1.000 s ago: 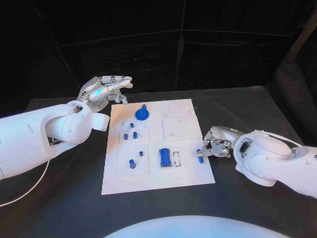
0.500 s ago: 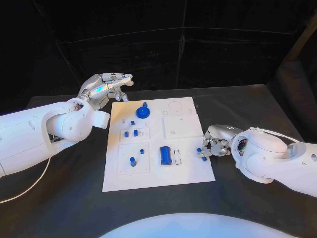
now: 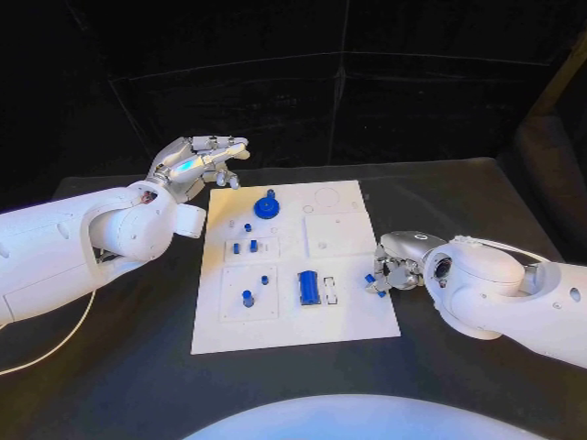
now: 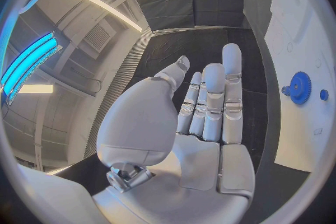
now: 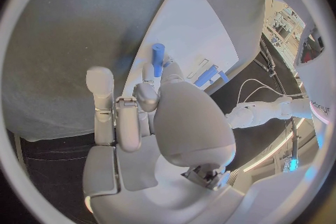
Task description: Assemble the parts on the task board
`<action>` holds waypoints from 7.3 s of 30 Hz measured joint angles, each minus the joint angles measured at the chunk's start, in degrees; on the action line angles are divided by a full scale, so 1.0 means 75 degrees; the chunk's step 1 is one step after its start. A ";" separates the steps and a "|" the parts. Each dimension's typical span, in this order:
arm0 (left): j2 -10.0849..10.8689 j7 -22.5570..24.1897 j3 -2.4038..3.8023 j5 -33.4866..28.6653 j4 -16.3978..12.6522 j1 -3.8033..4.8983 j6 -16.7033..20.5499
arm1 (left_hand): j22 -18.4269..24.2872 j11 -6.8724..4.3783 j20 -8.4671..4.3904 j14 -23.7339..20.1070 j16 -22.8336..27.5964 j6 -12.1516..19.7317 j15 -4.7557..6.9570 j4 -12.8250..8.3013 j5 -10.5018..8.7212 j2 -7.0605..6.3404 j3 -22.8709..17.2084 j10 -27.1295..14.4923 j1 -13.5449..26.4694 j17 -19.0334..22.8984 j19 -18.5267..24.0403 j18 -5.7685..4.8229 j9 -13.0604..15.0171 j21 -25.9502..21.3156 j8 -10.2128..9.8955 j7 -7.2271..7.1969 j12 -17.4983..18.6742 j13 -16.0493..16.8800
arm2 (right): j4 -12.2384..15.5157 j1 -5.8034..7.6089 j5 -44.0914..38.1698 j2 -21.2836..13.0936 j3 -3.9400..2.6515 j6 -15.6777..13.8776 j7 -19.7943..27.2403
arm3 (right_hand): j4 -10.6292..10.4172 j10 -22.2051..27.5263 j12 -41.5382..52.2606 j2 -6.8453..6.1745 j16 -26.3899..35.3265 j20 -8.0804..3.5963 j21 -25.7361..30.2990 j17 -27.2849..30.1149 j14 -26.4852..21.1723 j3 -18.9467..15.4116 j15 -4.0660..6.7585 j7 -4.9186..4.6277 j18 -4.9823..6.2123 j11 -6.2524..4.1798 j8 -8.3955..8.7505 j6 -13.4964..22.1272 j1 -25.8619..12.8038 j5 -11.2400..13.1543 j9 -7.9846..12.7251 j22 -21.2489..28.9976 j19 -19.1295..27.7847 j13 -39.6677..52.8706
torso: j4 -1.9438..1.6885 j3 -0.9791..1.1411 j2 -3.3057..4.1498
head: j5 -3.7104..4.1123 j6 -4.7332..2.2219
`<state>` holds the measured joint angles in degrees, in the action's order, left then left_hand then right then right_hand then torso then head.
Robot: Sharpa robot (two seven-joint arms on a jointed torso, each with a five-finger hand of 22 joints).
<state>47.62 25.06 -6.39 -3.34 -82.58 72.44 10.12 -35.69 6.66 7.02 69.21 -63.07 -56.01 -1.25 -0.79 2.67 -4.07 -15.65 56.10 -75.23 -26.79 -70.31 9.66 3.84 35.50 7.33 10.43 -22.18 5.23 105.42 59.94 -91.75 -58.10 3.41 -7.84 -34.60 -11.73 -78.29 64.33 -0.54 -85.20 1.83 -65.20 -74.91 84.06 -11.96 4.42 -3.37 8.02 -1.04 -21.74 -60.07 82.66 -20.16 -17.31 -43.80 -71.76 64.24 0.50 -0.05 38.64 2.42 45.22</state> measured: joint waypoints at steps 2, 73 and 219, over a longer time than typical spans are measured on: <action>0.0000 -0.0003 0.0000 0.0000 0.0000 -0.0001 0.0000 | 0.0000 0.0000 0.0000 0.0000 0.0000 0.0000 0.0000 0.0000 0.0000 0.0000 0.0000 0.0000 0.0000 0.0000 0.0000 0.0000 0.0000 0.0000 0.0000 0.0000 0.0000 0.0000 | 0.0009 0.0005 -0.0056 0.0032 -0.0009 0.0023 -0.0004 | 0.0140 0.0003 -0.0001 0.0052 0.0000 0.0000 0.0000 0.0000 -0.0002 0.0184 0.0000 0.0022 0.0000 0.0000 0.0056 0.0029 0.0201 -0.0249 -0.0001 -0.0022 0.0000 0.0021 | 0.0000 0.0000 0.0000 | -0.0013 0.0000; 0.0050 -0.0075 -0.0007 0.0000 -0.0049 -0.0008 -0.0051 | 0.0011 0.0000 0.0000 -0.0028 0.0006 0.0028 -0.0028 0.0052 0.0000 0.0049 0.0051 -0.0055 0.0049 0.0023 0.0000 0.0000 0.0000 0.0000 0.0000 0.0028 -0.0060 0.0000 | 0.0112 -0.0065 0.1936 0.1067 0.0028 -0.1079 -0.0329 | -0.0018 -0.0206 -0.0207 -0.1155 -0.0134 -0.0069 -0.0179 -0.0005 0.0009 0.4447 0.0069 0.0120 -0.0001 -0.0093 0.0090 -0.0122 -0.1697 -0.0086 -0.0598 -0.0383 -0.0126 -0.0023 | -0.0029 0.0001 0.0012 | -0.0207 0.0093; 0.0051 -0.0107 -0.0011 -0.0001 0.0021 -0.0009 -0.0064 | 0.0017 0.0000 0.0000 -0.0028 -0.0021 0.0028 -0.0028 0.0073 0.0000 0.0085 0.0072 -0.0054 0.0013 0.0029 0.0000 0.0000 0.0005 0.0001 0.0000 0.0028 -0.0060 0.0000 | 0.0489 -0.0076 0.1763 0.0244 0.0043 -0.0571 -0.0056 | -0.0397 -0.0289 -0.0118 -0.0504 -0.0192 -0.0122 -0.0085 0.0001 -0.0016 0.1183 0.0094 0.0106 -0.0001 -0.0121 0.0532 -0.0380 -0.1971 0.1152 -0.0650 -0.0346 -0.0237 0.0198 | -0.0034 -0.0004 0.0015 | -0.0145 0.0108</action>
<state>48.01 24.26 -6.47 -3.34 -82.42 72.37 9.64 -35.56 6.66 7.02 69.00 -63.23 -55.79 -1.45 -0.24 2.67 -3.43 -15.11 55.69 -75.13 -26.58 -70.30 9.65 3.87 35.51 7.33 10.64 -22.63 5.23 109.08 59.37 -78.53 -56.27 3.73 -12.12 -35.02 -14.71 -80.45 63.44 -4.32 -86.64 0.92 -65.84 -74.90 83.94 -3.09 5.13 -2.57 8.01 -1.94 -17.75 -62.92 67.88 -11.52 -22.18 -46.40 -73.53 65.73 0.24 -0.08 38.75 1.33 46.03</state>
